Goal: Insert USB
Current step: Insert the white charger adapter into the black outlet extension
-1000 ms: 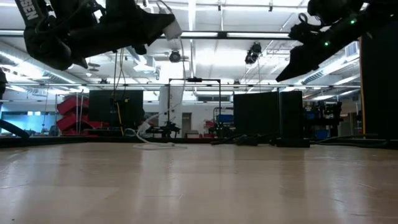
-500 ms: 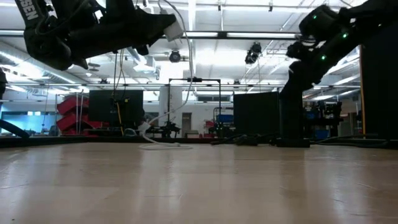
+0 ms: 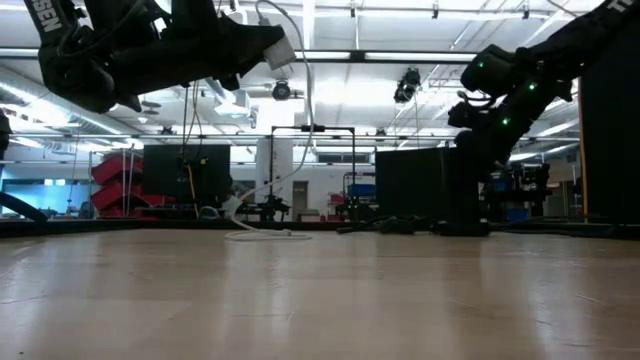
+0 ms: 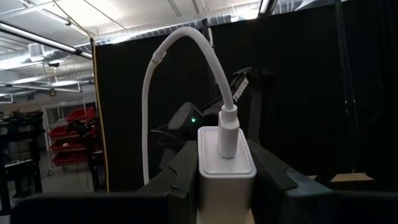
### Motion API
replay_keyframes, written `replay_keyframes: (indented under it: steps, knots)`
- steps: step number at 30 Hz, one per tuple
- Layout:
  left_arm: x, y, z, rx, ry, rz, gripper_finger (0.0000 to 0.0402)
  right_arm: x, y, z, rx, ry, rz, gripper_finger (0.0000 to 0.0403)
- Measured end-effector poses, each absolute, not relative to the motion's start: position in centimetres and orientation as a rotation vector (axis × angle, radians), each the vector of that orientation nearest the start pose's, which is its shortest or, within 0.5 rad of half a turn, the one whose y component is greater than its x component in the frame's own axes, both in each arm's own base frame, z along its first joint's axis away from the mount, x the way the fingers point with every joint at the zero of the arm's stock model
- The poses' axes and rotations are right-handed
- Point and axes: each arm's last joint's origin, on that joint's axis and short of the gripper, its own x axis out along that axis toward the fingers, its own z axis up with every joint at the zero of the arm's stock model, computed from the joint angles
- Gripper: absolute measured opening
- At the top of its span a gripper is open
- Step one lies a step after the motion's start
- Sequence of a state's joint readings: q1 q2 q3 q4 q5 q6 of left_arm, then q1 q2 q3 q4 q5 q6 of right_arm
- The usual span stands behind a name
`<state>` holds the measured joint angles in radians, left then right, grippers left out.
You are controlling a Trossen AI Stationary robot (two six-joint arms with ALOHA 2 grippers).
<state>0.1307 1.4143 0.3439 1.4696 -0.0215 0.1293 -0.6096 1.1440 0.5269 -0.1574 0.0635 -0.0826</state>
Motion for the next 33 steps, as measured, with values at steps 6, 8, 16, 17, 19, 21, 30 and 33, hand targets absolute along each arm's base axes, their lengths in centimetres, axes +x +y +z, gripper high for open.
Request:
replay_keyframes:
  steps: [6,8,16,17,19,21,30,33]
  knots:
    - [23.6,3.2,21.6,0.148,-0.388,0.179,0.0074,17.9,-10.5,19.4,0.189,0.699,-0.414,0.0229]
    - [23.6,3.2,21.5,0.147,-0.385,0.179,0.0074,18.3,-9.4,20.0,0.21,0.659,-0.313,0.0229]
    - [23.6,3.2,21.5,0.141,-0.386,0.178,0.0074,21.2,-3.3,20.5,0.095,0.587,0.001,0.0229]
    - [23.6,3.2,21.5,0.14,-0.386,0.178,0.0074,21.5,-2.6,20.3,0.067,0.592,-0.009,0.0229]
    - [23.6,3.1,21.5,0.131,-0.387,0.175,0.0074,22.2,-1.3,19.8,-0.002,0.603,-0.042,0.0229]
    - [23.6,3.1,21.5,0.106,-0.389,0.168,0.0074,22.8,-0.1,19.2,-0.056,0.607,-0.073,0.0229]
    - [23.9,2.7,21.0,0.05,-0.359,0.139,0.0074,24.6,1.2,16.9,-0.06,0.641,-0.124,0.0229]
    - [24.0,2.7,20.8,0.035,-0.352,0.142,0.0074,24.8,1.1,16.9,-0.057,0.628,-0.124,0.0229]
